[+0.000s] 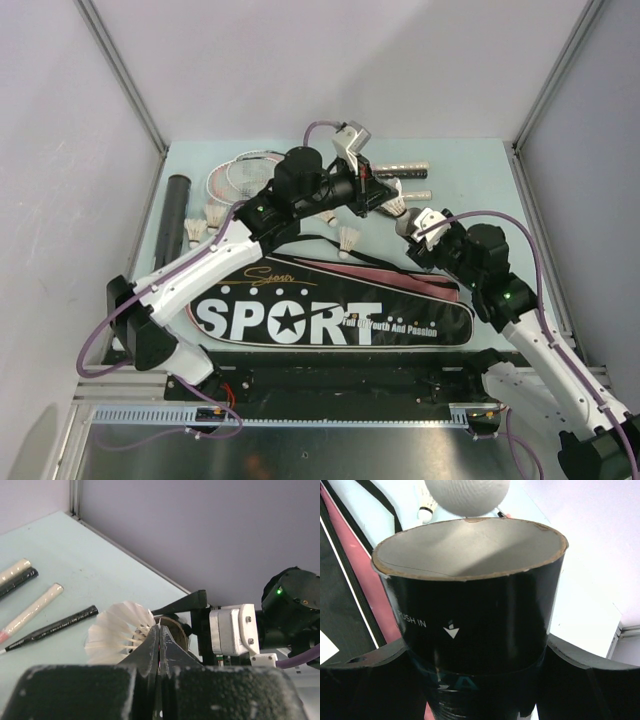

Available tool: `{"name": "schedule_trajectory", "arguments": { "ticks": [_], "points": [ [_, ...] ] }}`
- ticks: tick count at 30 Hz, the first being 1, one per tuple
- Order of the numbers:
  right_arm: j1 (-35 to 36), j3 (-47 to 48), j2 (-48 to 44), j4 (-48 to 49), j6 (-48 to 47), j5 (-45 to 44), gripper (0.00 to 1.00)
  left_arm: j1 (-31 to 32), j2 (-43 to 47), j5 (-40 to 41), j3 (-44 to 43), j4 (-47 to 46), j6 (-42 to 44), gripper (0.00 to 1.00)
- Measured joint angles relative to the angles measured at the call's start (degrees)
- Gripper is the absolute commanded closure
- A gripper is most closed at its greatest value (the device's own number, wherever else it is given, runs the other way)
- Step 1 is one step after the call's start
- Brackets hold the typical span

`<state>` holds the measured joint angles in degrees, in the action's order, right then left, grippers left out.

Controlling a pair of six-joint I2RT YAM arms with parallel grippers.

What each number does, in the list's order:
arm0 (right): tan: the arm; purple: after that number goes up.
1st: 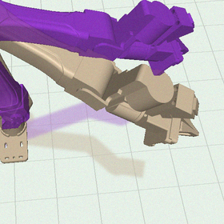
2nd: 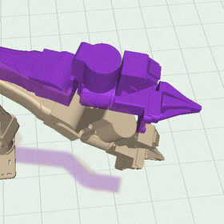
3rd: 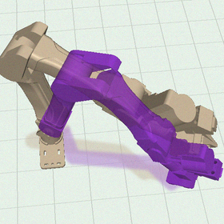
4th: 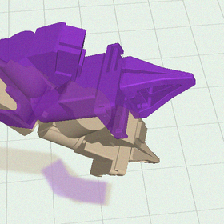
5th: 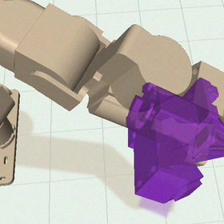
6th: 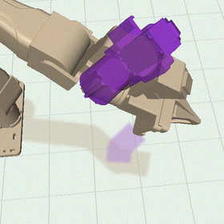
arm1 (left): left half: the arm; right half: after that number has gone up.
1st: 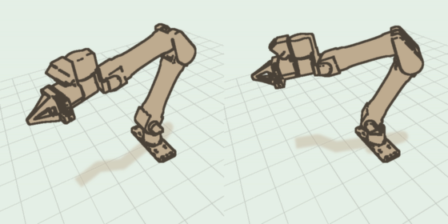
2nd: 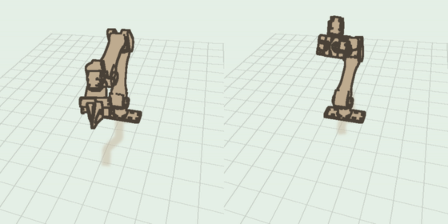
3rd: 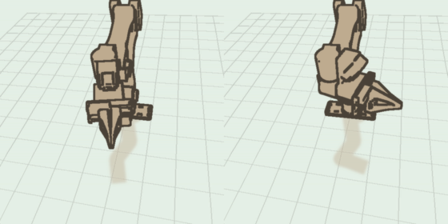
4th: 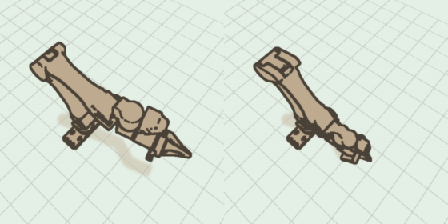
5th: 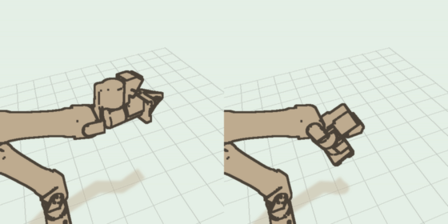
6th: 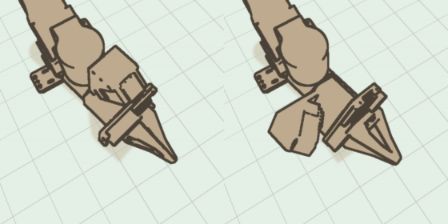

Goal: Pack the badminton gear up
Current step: Place the shuttlecock at the shuttle tube, then pick up the shuttlecock at the center of the board.

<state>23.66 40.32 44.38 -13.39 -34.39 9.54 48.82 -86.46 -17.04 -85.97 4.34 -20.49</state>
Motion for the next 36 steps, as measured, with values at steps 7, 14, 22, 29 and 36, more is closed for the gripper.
{"name": "schedule_trajectory", "arguments": {
  "ticks": [7,14,22,29,36],
  "points": [
    [0.1,0.0,-2.0,0.5,1.9,0.0,0.69,1.1,0.1,0.0,0.0,-0.9,-0.3,1.00],
    [0.1,0.0,-2.8,1.6,3.5,0.0,0.71,4.1,-1.7,0.5,-0.5,-1.7,-0.7,0.98],
    [-0.1,0.0,-3.5,4.3,6.6,-0.5,0.70,5.1,-3.4,-5.4,3.3,-6.5,-6.6,0.00],
    [-0.5,0.0,-5.5,3.7,8.0,-1.2,0.70,-8.2,5.2,-15.5,10.3,-10.2,-12.7,0.15],
    [-0.5,0.0,-7.9,-0.1,7.6,-4.7,0.69,-17.2,-2.0,-20.5,3.1,-5.0,-4.7,0.23]
  ]
}}
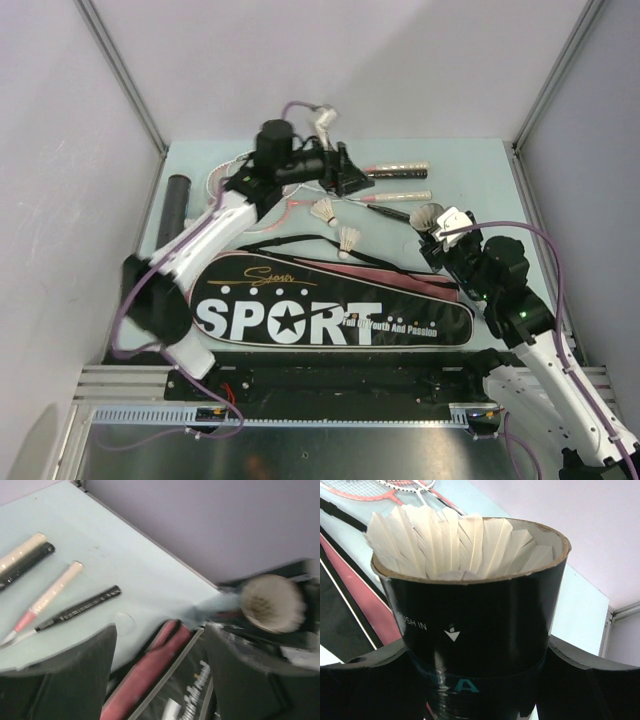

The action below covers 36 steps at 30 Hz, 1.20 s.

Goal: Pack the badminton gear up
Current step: Pick up the shuttlecock at the center of the board.

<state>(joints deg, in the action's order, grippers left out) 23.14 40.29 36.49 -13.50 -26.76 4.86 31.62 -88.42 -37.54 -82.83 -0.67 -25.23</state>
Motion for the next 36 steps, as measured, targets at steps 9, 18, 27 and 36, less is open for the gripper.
{"name": "schedule_trajectory", "arguments": {
  "ticks": [9,18,27,36],
  "points": [
    [-0.1,0.1,-2.3,-4.9,-1.5,1.8,0.69,0.5,-38.6,1.0,-28.5,30.2,28.9,0.20],
    [-0.3,0.3,-3.8,-8.5,-2.6,4.1,0.70,0.4,-45.9,3.5,-33.2,45.4,37.9,0.35],
    [-0.4,0.5,-3.4,-9.0,-2.8,4.9,0.70,0.7,-45.8,5.1,-30.9,47.3,40.0,0.94],
    [0.0,1.0,0.9,-7.6,-3.0,3.4,0.72,1.4,-38.8,9.0,-32.2,48.7,34.0,1.00]
  ]
}}
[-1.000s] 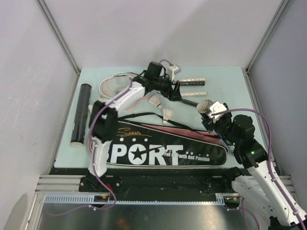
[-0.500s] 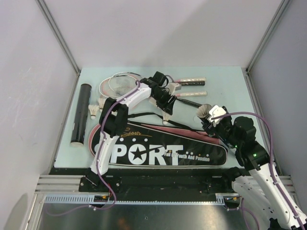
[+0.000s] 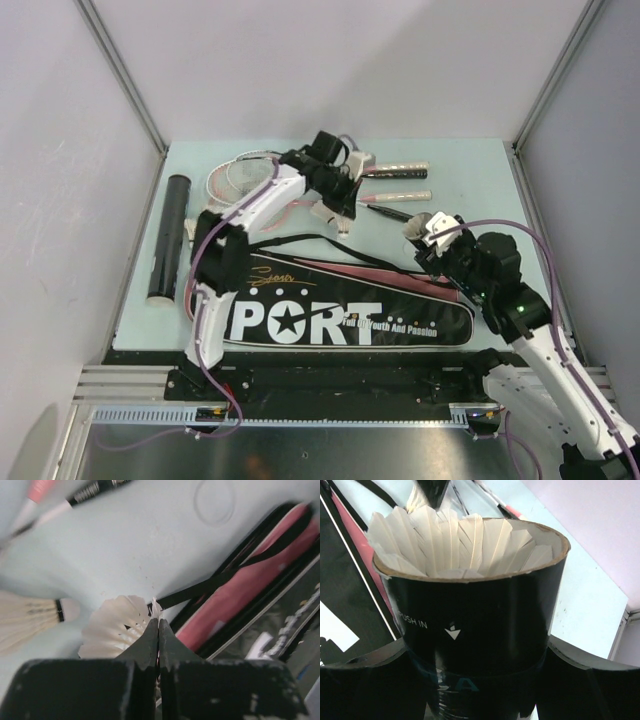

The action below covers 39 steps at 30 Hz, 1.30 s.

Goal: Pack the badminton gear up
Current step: Pick up the shuttlecock at the center of the board, then place the shuttlecock at the shuttle tube.

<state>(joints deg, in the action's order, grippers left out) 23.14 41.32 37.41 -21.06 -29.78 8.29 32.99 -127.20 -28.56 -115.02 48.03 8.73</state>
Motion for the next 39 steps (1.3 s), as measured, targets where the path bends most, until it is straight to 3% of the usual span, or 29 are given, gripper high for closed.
{"name": "schedule_trajectory", "arguments": {
  "ticks": [4,10,14,30,39],
  "points": [
    [1.5,0.3,3.8,1.2,-1.1,-1.7,0.71,1.1,11.8,2.8,0.7,-5.8,-9.8,1.00],
    [2.9,0.4,5.2,1.2,-1.8,-2.4,0.72,8.6,38.9,7.0,14.7,-24.3,-19.9,1.00],
    [3.3,0.4,5.2,1.2,-1.7,-2.5,0.72,11.5,47.9,8.3,21.9,-32.7,-24.0,1.00],
    [3.8,0.4,3.5,1.6,-0.9,-1.1,0.73,19.1,44.0,18.9,37.6,-49.3,-30.4,1.00],
    [3.9,0.4,3.5,3.1,-0.1,-1.2,0.73,21.4,44.1,21.0,38.5,-55.7,-32.8,1.00]
  ]
}}
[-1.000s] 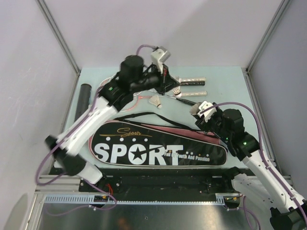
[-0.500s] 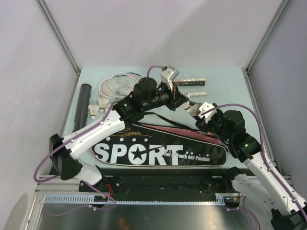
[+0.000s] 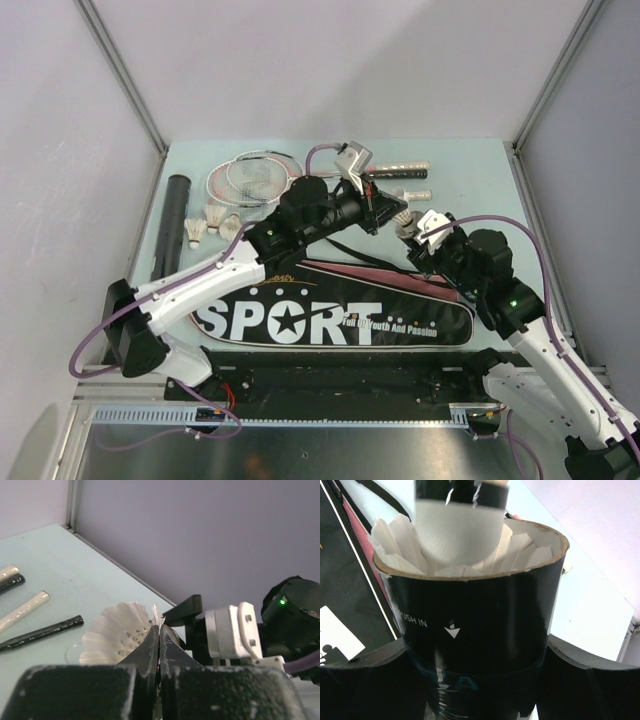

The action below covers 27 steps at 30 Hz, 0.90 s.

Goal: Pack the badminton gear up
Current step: Place the shuttlecock at the shuttle tube.

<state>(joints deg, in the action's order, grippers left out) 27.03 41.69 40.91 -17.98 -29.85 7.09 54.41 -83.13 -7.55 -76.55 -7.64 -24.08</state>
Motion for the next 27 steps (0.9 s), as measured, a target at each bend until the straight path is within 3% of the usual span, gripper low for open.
{"name": "schedule_trajectory", "arguments": {
  "ticks": [6,8,16,22,27],
  "points": [
    [0.0,0.0,-0.2,2.4,1.7,-1.4,0.73,1.5,-0.3,-0.1,0.9,-1.7,-2.3,1.00],
    [0.0,0.0,-0.1,3.5,2.3,-1.9,0.73,1.5,-1.3,-0.5,0.9,-2.9,-3.6,0.95],
    [0.0,-0.2,0.0,5.5,3.0,-3.5,0.74,0.8,-6.9,-5.1,0.6,-6.3,-7.7,0.44],
    [-0.6,-1.2,-1.7,6.4,3.2,-3.7,0.75,-1.4,-7.7,-11.5,0.7,-10.7,-11.2,0.25],
    [-0.9,-1.5,-2.6,6.6,3.1,-3.9,0.74,-4.9,-5.5,-22.4,3.8,-15.1,-15.7,0.23]
  ]
}}
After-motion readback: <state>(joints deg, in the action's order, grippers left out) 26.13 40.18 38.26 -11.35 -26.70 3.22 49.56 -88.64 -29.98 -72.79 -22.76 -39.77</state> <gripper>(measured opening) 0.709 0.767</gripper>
